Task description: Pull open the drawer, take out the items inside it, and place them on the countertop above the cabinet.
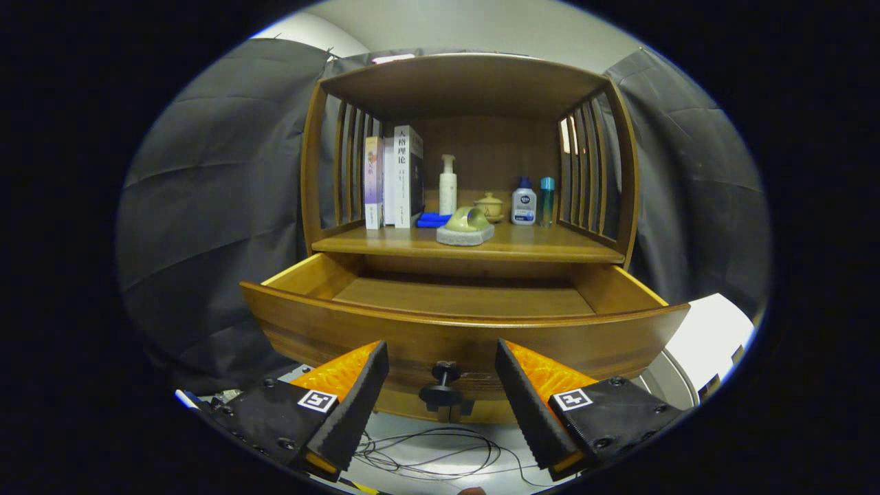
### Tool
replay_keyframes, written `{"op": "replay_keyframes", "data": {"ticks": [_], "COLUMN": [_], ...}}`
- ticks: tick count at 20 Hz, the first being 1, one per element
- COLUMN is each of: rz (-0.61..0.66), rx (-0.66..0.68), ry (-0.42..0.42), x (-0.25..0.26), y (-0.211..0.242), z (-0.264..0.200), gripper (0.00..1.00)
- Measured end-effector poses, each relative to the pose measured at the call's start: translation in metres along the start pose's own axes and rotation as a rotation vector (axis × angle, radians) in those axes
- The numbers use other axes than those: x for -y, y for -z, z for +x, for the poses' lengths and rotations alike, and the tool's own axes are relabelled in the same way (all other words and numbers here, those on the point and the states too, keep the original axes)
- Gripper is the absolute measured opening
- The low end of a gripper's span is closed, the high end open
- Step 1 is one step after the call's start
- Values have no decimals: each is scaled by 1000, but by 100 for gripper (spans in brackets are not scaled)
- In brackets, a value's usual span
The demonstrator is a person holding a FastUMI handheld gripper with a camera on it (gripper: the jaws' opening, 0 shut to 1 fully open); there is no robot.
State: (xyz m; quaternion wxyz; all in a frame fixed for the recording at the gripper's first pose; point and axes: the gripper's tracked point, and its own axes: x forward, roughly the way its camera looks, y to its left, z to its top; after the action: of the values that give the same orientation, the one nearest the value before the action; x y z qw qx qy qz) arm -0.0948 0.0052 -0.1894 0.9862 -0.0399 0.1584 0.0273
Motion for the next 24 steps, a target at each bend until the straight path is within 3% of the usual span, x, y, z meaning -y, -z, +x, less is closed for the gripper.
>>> {"op": "replay_keyframes", "data": {"ticks": [7, 16, 24], "rz": [11, 20, 7], "rx": [-35, 24, 48], "ry": [39, 110, 119], "x": [9, 16, 19], "y": [13, 7, -1], "z": [22, 34, 60], "gripper": [97, 95, 97]}}
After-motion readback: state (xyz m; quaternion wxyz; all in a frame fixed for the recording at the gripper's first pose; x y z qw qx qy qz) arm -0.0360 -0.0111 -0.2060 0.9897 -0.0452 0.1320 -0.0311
